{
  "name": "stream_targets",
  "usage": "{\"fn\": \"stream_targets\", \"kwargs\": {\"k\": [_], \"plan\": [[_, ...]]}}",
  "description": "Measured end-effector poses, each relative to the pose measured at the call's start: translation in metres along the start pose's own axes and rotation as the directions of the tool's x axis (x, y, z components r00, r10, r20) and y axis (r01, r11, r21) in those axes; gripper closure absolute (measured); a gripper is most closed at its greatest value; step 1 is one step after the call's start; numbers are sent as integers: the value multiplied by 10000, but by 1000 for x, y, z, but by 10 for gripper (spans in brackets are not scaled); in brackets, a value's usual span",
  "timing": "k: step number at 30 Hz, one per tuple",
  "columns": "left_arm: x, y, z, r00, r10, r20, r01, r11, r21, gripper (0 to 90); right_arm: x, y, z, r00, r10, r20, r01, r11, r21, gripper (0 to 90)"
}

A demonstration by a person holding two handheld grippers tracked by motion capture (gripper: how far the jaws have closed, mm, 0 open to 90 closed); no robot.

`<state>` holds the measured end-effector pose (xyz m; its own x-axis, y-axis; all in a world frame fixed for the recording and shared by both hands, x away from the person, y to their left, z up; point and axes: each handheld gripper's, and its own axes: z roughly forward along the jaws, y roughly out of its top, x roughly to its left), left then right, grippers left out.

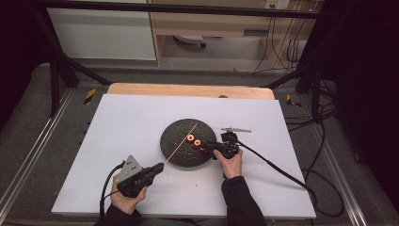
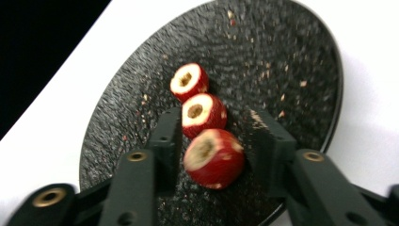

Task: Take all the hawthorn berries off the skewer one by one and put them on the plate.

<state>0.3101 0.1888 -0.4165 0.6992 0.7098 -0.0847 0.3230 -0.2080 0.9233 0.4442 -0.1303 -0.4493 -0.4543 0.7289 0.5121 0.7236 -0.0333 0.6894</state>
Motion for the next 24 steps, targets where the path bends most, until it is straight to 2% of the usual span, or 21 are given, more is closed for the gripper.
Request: {"fn": "stream_targets", "kwargs": {"k": [6,10,12,18,22,24], "plan": [[0,0,1,10000,-58,6,58,10000,72,883,4,4,-13,9978,-662,-6,662,9977,-175,381],[0,0,1,10000,-55,-7,55,9999,105,883,6,3,-24,9913,-1313,43,1313,9910,-243,251],[1,0,1,10000,-59,-7,59,9999,124,883,7,1,-29,9849,-1729,85,1730,9847,-209,184],[2,2,3,9999,-117,51,116,9996,259,882,4,-6,-45,9648,-2616,265,2616,9652,32,62],[3,3,4,9999,-107,9,106,9992,380,882,-1,-11,-57,9505,-3076,436,3072,9515,154,28],[4,4,5,9999,-121,17,120,9988,483,882,-4,-14,-63,9479,-3147,486,3142,9492,194,22]]}}
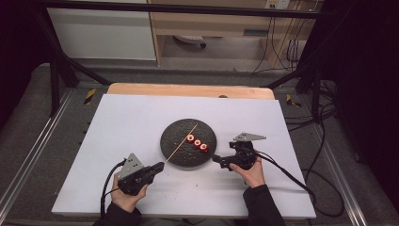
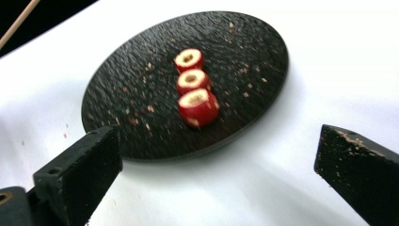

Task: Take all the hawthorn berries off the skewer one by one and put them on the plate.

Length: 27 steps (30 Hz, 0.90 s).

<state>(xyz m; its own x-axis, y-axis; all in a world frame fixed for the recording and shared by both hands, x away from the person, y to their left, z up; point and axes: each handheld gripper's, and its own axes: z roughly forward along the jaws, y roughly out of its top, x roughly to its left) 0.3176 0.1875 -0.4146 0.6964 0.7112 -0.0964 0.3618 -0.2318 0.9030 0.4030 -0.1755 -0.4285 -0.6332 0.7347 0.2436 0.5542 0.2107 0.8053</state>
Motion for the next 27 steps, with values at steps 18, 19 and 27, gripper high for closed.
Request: {"fn": "stream_targets", "kwargs": {"k": [18,19,27], "plan": [[14,30,12,9992,-92,-385,108,9991,414,882,-20,-42,-30,9958,-905,129,896,9941,611,14],[15,32,13,9991,-111,-402,128,9990,439,882,-21,-43,-31,9959,-886,170,873,9940,654,14],[22,42,28,9978,-289,-603,327,9976,616,882,-29,-54,-39,9966,-772,281,753,9952,627,14]]}}
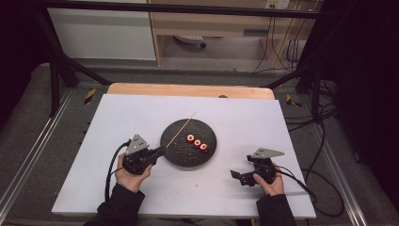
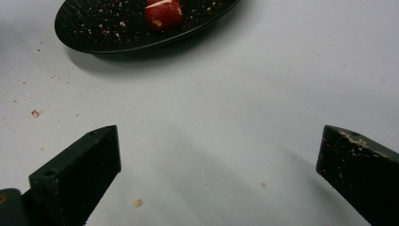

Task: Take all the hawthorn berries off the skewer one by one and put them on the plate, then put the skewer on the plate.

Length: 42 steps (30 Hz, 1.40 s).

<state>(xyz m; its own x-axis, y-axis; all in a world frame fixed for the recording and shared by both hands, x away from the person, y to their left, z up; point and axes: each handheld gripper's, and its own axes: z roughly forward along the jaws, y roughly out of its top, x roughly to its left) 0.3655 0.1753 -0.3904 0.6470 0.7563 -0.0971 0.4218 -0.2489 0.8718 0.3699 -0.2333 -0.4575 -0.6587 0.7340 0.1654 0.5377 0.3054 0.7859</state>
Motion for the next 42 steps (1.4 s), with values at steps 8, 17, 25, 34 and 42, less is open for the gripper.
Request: {"fn": "stream_targets", "kwargs": {"k": [8,17,25,34,42], "plan": [[2,14,17,9999,-75,-120,77,9998,177,882,-2,-1,-6,10000,73,28,-73,9999,-72,13],[7,19,39,9984,-341,-443,360,9984,426,882,-3,-3,-6,10000,80,58,-80,10000,-42,13],[11,17,57,9956,-426,-832,490,9958,769,882,-4,-3,-7,10000,96,26,-96,9999,-66,13],[6,4,76,9926,-185,-1203,354,9896,1396,882,-3,-4,-6,10000,65,9,-65,10000,11,14],[4,-4,85,9901,-120,-1396,378,9823,1837,881,-3,-4,-6,10000,65,11,-65,10000,3,14]]}}
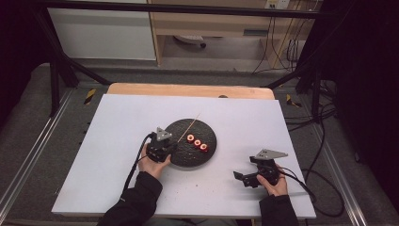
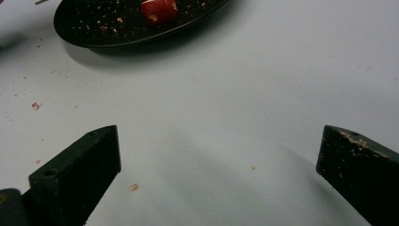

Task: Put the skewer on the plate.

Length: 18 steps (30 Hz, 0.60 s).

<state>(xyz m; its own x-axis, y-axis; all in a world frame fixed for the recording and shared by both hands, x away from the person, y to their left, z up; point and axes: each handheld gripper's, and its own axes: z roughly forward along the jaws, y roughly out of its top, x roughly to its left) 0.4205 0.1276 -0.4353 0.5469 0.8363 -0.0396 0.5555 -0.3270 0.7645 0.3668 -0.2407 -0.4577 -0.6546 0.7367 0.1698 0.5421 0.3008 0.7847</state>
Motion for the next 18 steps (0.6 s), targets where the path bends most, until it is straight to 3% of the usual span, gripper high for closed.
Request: {"fn": "stream_targets", "kwargs": {"k": [6,15,18], "plan": [[0,-2,4,10000,-22,14,21,9997,262,881,0,0,0,10000,8,20,-8,10000,14,14],[0,-2,3,10000,41,-11,-41,9997,261,873,0,0,0,10000,18,18,-18,10000,19,14],[1,-2,0,9999,89,115,-91,9997,209,824,1,0,0,10000,39,16,-39,10000,11,14]]}}
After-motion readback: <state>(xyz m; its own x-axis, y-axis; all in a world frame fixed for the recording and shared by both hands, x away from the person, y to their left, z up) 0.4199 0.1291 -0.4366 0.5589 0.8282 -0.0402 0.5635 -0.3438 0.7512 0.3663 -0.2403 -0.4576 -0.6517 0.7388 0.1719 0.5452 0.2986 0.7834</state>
